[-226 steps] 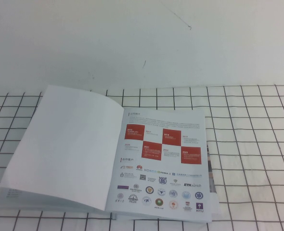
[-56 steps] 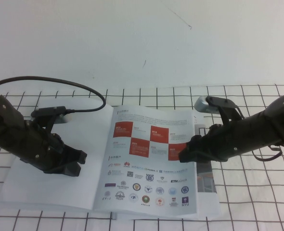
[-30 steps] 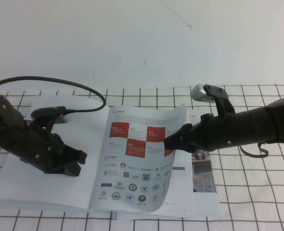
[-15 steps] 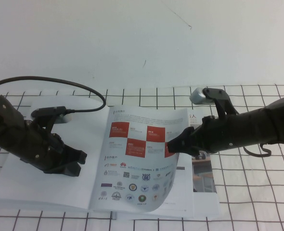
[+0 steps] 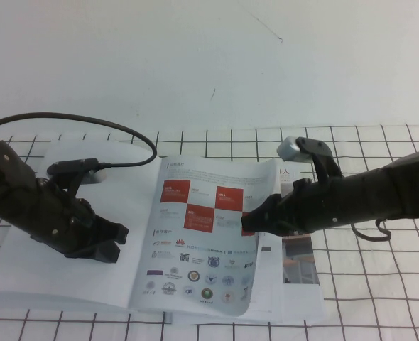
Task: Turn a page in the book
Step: Open the closed book
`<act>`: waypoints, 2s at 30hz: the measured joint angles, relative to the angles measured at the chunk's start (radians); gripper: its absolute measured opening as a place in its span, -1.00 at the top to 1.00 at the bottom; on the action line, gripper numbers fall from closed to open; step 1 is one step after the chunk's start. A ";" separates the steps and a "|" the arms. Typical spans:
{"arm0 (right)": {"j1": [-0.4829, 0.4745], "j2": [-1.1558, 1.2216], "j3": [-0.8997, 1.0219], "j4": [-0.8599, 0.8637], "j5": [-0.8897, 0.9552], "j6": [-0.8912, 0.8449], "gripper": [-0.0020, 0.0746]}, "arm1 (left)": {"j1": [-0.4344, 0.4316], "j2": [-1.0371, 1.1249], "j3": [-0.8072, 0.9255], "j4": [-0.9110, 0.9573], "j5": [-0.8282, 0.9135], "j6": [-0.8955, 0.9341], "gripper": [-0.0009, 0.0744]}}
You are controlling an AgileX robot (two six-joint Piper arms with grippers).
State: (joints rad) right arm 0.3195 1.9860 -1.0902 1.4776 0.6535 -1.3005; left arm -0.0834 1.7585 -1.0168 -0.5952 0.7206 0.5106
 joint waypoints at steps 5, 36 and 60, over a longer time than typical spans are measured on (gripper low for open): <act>0.000 0.071 0.000 0.000 0.011 0.000 0.00 | 0.000 0.000 0.000 0.000 0.011 0.000 0.98; 0.000 0.081 0.000 0.052 0.080 -0.056 0.02 | 0.194 0.038 -0.013 0.135 -0.124 -0.077 0.98; -0.003 -0.057 0.000 -0.222 -0.093 0.186 0.02 | -0.073 0.131 -0.048 0.181 -0.107 -0.097 0.98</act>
State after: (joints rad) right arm 0.3161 1.9285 -1.0902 1.2555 0.5600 -1.1146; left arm -0.1569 1.8892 -1.0647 -0.4145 0.6135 0.4138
